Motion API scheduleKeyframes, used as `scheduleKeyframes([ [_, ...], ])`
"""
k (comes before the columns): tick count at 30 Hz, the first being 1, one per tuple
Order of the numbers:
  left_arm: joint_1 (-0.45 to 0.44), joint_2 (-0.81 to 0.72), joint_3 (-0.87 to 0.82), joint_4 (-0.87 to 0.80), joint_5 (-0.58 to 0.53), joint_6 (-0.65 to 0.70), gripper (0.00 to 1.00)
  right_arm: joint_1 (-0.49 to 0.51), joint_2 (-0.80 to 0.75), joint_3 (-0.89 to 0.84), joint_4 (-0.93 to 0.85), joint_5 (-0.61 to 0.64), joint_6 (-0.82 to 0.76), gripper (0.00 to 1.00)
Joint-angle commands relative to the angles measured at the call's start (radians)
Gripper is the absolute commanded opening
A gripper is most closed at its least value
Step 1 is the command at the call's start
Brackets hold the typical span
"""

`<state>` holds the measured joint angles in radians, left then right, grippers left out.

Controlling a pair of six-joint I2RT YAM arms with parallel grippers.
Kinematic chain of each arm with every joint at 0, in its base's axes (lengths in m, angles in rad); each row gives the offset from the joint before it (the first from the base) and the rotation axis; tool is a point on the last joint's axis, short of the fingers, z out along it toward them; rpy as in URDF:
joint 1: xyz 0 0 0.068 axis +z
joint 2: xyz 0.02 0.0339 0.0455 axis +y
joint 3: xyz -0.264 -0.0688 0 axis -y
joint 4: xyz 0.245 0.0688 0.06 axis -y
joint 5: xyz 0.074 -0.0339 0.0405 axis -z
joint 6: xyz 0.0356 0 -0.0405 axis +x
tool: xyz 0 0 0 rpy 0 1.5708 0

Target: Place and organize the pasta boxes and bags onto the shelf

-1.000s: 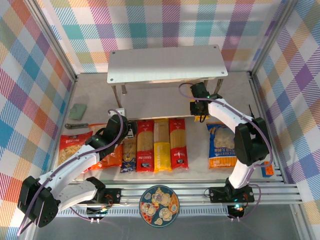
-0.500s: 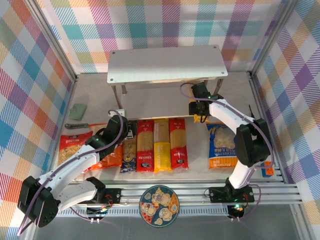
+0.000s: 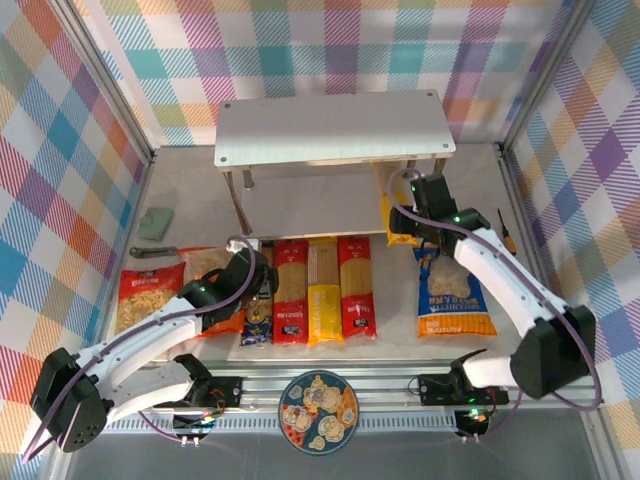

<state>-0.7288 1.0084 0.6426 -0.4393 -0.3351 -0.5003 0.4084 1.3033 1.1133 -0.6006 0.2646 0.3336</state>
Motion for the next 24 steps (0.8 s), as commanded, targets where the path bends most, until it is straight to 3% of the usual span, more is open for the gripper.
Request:
scheduleKeyframes([
  [1,-0.048,-0.004,-0.022,-0.121,-0.061,-0.108,0.58,0.039,-0.061,-0.066,-0.059,-0.068,0.053,0.71],
  [9,-0.113,0.059,-0.063,-0.142,-0.023,-0.266,0.58,0.154,-0.104,-0.146,-0.104,-0.094,0.112,0.72],
  [15,-0.113,0.151,-0.037,-0.13,0.018,-0.287,0.58,0.17,-0.099,-0.163,-0.081,-0.113,0.126,0.72],
  [24,-0.113,0.226,-0.033,-0.205,-0.001,-0.357,0.76,0.171,-0.131,-0.189,-0.071,-0.112,0.123,0.72],
])
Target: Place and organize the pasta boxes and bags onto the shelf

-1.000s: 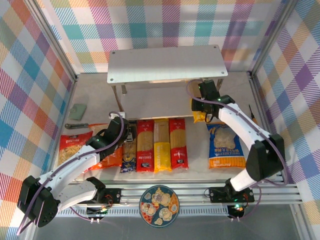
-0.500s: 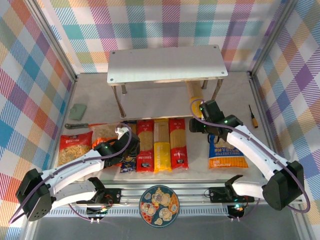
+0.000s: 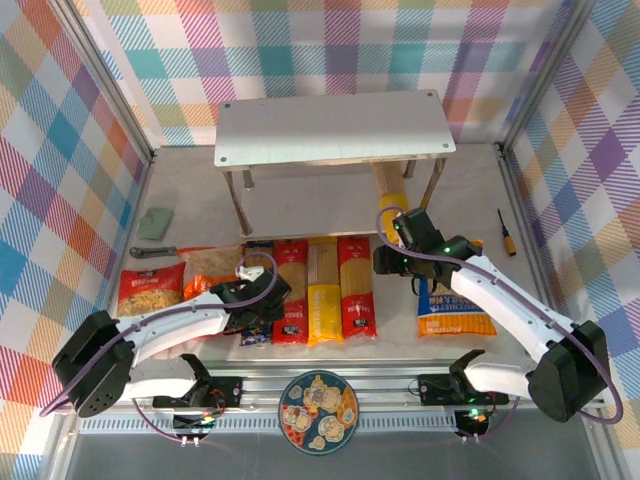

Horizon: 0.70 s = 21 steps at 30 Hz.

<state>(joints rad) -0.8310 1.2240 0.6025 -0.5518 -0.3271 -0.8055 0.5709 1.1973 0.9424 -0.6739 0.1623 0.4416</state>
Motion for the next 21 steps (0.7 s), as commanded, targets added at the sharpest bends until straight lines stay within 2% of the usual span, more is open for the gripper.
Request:
scheduleKeyframes([
  [1,-0.009,0.012,0.003,-0.093,-0.01,-0.056,0.77,0.009,-0.027,-0.022,0.003,-0.009,0.015,0.72],
  [9,0.051,-0.017,-0.023,-0.166,-0.03,-0.073,0.83,0.009,-0.054,-0.056,0.005,0.006,0.012,0.73],
  [15,0.09,-0.069,-0.056,-0.127,0.009,-0.069,0.83,0.009,-0.073,-0.071,0.007,0.008,0.014,0.73],
  [21,0.09,0.0,-0.033,-0.048,0.076,-0.029,0.82,0.009,-0.097,-0.08,0.002,0.017,0.019,0.73],
])
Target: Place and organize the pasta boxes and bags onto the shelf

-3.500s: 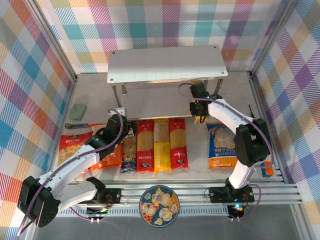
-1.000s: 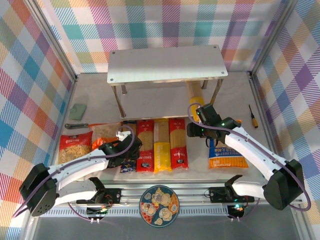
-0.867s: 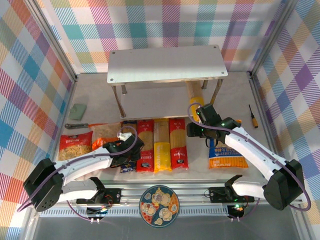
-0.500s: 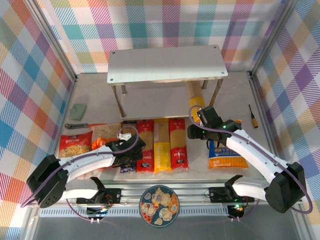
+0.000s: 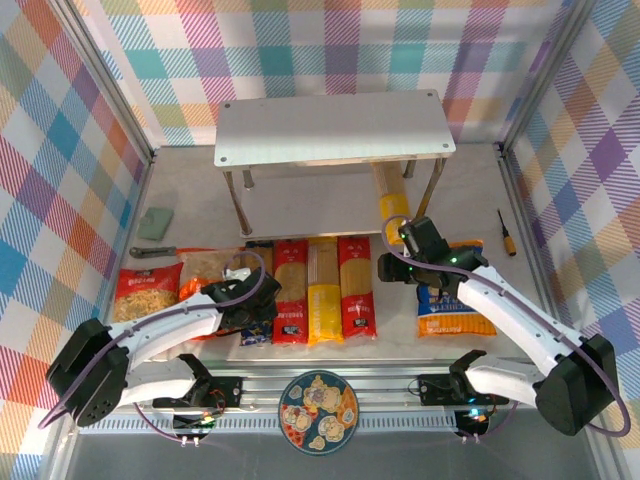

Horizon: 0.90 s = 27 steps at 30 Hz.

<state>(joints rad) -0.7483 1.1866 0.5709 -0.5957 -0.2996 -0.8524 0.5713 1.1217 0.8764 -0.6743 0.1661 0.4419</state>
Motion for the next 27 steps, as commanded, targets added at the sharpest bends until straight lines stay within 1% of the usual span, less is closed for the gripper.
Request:
scheduleKeyframes([
  [1,0.008,0.05,0.003,0.007,0.057,0.021,0.82,0.009,-0.025,-0.015,0.001,0.015,0.02,0.73],
  [12,-0.024,0.158,0.004,0.104,0.135,0.02,0.81,0.009,-0.053,-0.043,-0.003,0.027,0.035,0.73],
  [16,-0.033,0.19,0.009,0.097,0.139,0.019,0.81,0.009,-0.051,-0.043,-0.002,0.028,0.033,0.73],
  [22,-0.033,0.185,-0.003,0.073,0.132,0.022,0.8,0.009,-0.054,-0.049,-0.001,0.03,0.037,0.73],
  [23,-0.034,0.186,-0.004,0.072,0.132,0.025,0.79,0.009,-0.054,-0.05,-0.001,0.03,0.037,0.73],
  [25,-0.034,0.188,-0.005,0.073,0.136,0.028,0.73,0.009,-0.053,-0.05,0.001,0.029,0.039,0.73],
  [27,-0.033,0.194,-0.005,0.08,0.145,0.035,0.6,0.009,-0.053,-0.051,0.0,0.029,0.04,0.73],
])
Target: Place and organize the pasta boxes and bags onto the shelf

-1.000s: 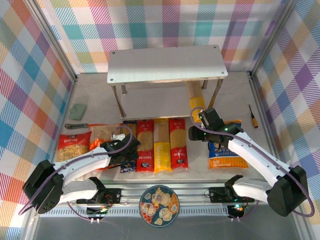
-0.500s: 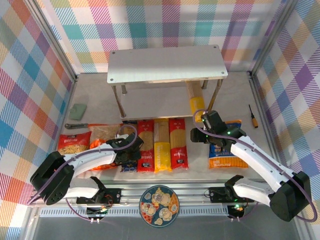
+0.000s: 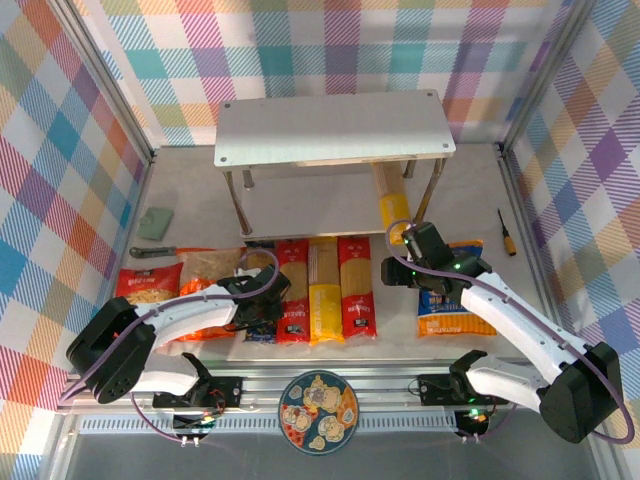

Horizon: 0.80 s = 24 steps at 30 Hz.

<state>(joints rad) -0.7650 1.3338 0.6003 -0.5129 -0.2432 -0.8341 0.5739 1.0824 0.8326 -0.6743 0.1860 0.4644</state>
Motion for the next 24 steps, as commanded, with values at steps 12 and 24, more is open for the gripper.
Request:
scheduleKeyframes([
  [12,-0.016,0.015,0.0,-0.042,0.092,0.046,0.0,0.006,-0.035,-0.003,-0.014,0.013,0.023,0.73],
  [24,-0.016,-0.172,0.083,-0.19,0.008,0.104,0.0,0.006,-0.049,0.0,-0.021,0.016,0.029,0.73],
])
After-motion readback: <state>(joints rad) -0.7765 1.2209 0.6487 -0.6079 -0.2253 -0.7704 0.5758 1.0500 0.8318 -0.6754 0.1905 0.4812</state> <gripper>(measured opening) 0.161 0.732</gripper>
